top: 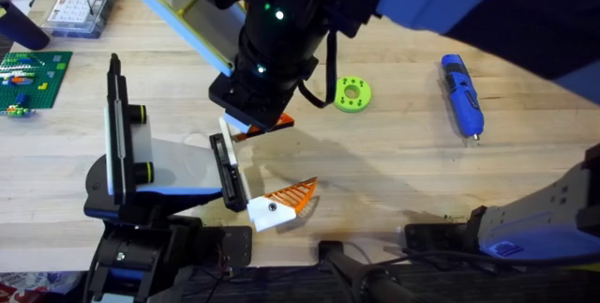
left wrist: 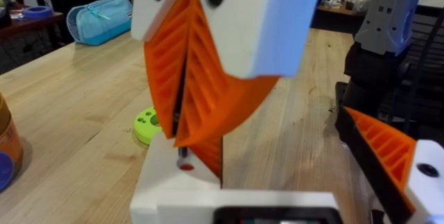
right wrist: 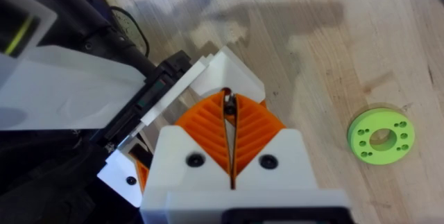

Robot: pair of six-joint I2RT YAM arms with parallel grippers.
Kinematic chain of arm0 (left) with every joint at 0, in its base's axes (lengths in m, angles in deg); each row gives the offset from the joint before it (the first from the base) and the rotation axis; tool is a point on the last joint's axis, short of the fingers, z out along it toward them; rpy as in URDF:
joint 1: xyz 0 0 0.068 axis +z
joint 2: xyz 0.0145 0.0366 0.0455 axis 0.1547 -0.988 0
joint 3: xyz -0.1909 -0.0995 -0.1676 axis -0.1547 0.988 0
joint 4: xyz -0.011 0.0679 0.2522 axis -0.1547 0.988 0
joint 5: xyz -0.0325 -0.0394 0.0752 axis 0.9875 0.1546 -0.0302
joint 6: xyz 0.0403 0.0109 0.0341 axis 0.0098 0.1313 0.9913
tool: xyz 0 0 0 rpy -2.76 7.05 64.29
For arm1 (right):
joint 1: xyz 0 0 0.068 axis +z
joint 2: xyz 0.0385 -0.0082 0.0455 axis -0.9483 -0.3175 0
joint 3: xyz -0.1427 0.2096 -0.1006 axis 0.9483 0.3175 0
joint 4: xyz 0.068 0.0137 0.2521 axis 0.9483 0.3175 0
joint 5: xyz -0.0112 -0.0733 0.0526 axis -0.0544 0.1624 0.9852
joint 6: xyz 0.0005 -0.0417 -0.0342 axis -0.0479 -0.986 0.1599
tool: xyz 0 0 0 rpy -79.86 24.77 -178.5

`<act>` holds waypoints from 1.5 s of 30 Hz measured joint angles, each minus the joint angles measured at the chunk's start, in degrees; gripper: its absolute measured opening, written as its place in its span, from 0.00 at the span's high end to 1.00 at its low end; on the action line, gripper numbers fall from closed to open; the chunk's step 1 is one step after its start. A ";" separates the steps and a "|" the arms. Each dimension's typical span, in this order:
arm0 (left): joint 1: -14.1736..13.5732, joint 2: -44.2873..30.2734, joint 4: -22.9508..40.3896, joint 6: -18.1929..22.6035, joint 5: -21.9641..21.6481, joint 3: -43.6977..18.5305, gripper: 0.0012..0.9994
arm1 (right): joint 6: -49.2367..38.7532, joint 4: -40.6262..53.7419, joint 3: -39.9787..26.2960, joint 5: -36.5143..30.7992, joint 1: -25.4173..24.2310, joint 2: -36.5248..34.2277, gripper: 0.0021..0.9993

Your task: Pick up the gripper from the table and insert it into the empty holder that is missing its gripper. Then pick up a screw, insert it into the mounting hole, and use the screwdriver to tighten it. Finally, clean up the table by picking up the vegetable and placing it into the bucket.

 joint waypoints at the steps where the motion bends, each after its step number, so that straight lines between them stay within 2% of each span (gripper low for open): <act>1: 0.00 0.00 0.25 -0.02 -0.02 0.00 0.01 | 0.00 0.06 0.00 -0.01 -0.01 0.00 0.99; 45: 0.00 0.00 0.60 -0.02 -0.21 0.00 0.01 | -2.03 -0.74 0.00 2.57 -0.01 0.00 0.99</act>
